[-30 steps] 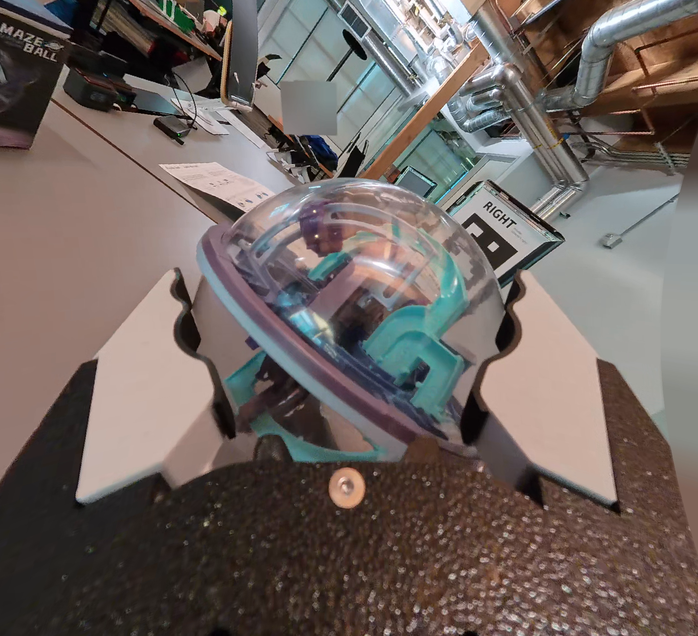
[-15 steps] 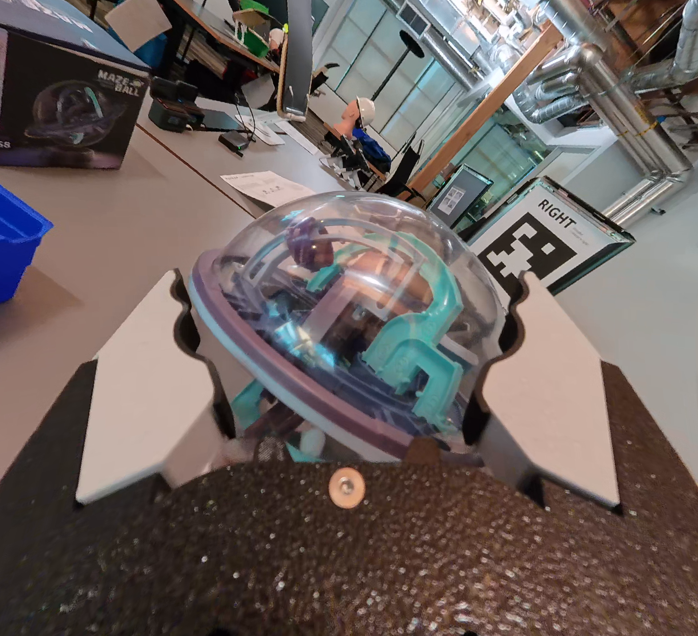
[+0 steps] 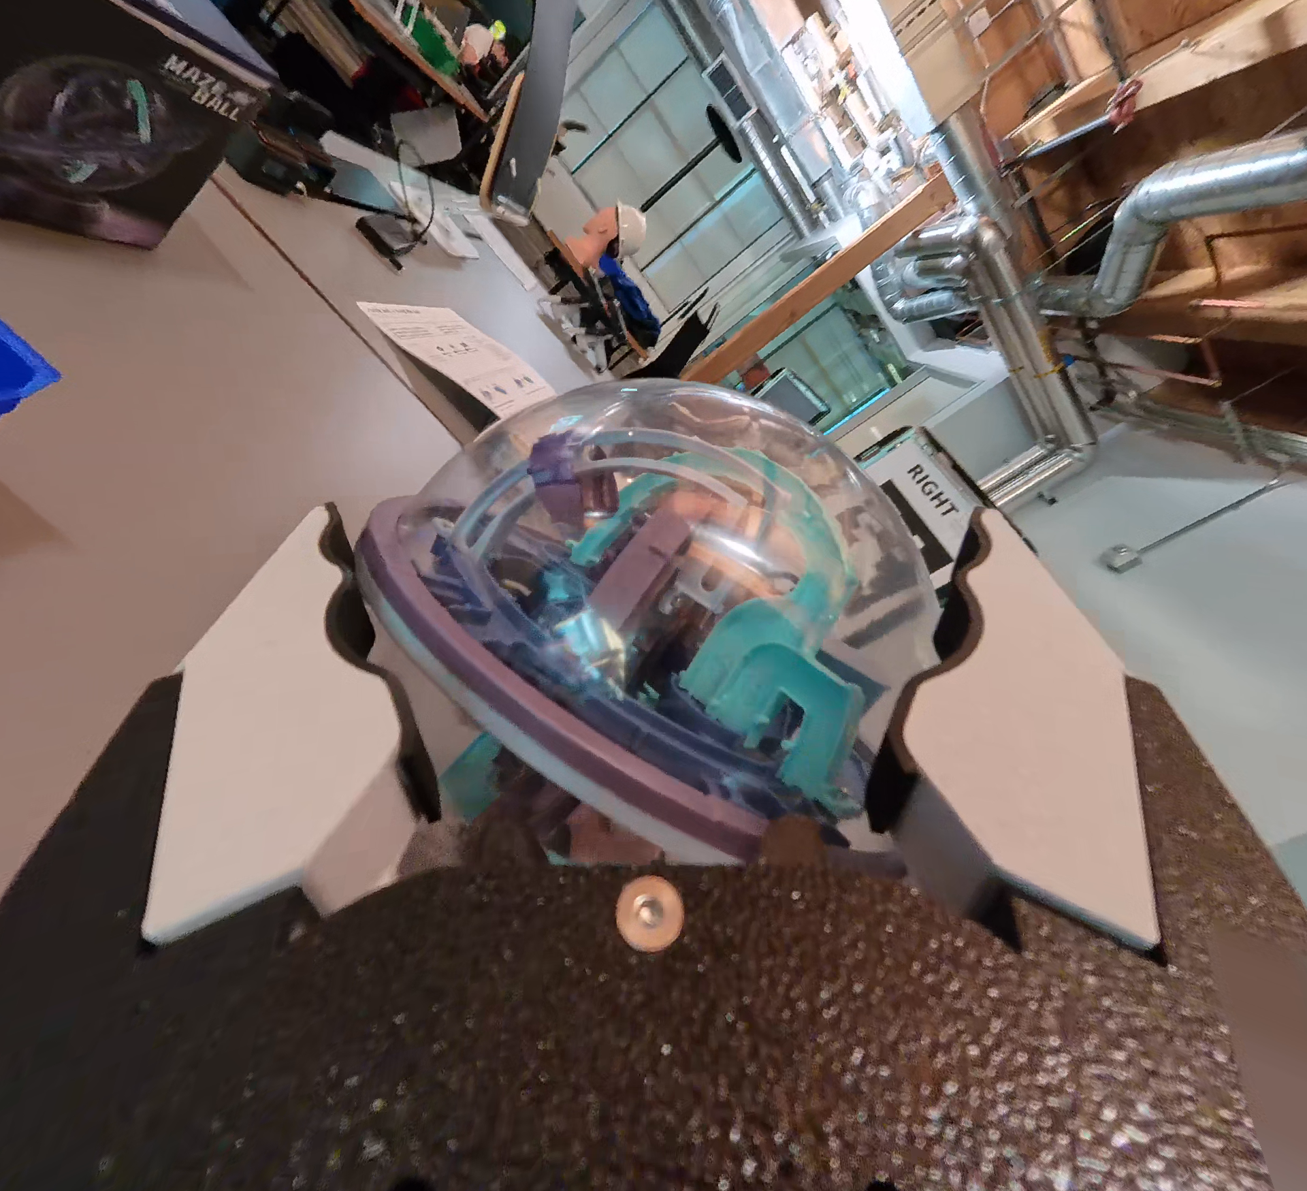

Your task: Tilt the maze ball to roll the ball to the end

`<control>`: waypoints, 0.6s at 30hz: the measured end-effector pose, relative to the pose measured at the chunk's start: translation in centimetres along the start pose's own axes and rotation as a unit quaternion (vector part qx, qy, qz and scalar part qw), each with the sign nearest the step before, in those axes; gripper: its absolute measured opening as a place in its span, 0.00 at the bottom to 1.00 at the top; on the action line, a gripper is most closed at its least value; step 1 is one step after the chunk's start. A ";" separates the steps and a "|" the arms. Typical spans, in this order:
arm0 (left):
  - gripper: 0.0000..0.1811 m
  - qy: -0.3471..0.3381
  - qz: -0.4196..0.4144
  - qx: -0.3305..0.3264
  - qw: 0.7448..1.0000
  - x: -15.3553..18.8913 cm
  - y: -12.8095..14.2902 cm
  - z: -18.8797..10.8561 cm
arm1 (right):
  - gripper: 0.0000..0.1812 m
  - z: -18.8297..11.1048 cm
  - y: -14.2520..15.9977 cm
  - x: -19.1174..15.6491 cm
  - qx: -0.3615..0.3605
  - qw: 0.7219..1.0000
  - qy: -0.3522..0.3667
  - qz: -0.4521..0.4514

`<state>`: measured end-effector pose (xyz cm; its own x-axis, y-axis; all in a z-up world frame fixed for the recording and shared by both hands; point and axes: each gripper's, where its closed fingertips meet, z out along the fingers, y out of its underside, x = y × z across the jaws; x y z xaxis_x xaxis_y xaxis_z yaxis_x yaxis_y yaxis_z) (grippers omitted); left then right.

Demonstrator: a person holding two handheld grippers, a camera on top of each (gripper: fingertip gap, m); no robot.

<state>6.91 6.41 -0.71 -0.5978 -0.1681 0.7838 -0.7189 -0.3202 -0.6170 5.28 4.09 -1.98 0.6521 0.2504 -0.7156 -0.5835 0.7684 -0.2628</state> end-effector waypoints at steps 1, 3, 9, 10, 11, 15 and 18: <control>0.87 0.006 -0.001 0.015 1.000 -0.1 -0.3 0.0 | 0.85 0.0 -0.2 0.1 0.006 1.000 0.000 -0.001; 0.87 0.005 0.021 0.052 0.998 -0.3 -1.3 -0.1 | 0.85 -0.1 -0.4 0.7 0.007 1.000 0.005 0.017; 0.80 0.002 0.187 0.106 0.977 2.4 -3.5 -0.5 | 0.80 -0.8 -1.4 1.8 0.039 0.993 -0.010 0.108; 0.79 0.006 0.214 0.104 0.971 3.1 -3.5 -0.5 | 0.79 -0.8 -1.6 1.6 0.042 0.992 -0.018 0.116; 0.79 0.006 0.233 0.104 0.967 3.6 -3.6 -0.4 | 0.78 -0.8 -1.8 1.5 0.041 0.992 -0.021 0.121; 0.75 0.041 0.302 0.112 0.946 6.0 -3.6 -0.4 | 0.75 -0.7 -2.4 0.6 0.037 0.992 -0.040 0.117; 0.67 0.081 0.358 0.133 0.921 8.1 -3.3 -0.8 | 0.74 -0.7 -3.2 -0.1 0.045 0.993 -0.043 0.103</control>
<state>4.14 6.83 7.59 -0.9453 -0.2906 0.1481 -0.0201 -0.4013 -0.9157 6.73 1.19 -1.54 0.5646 0.4534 -0.6897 -0.6652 0.7446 -0.0550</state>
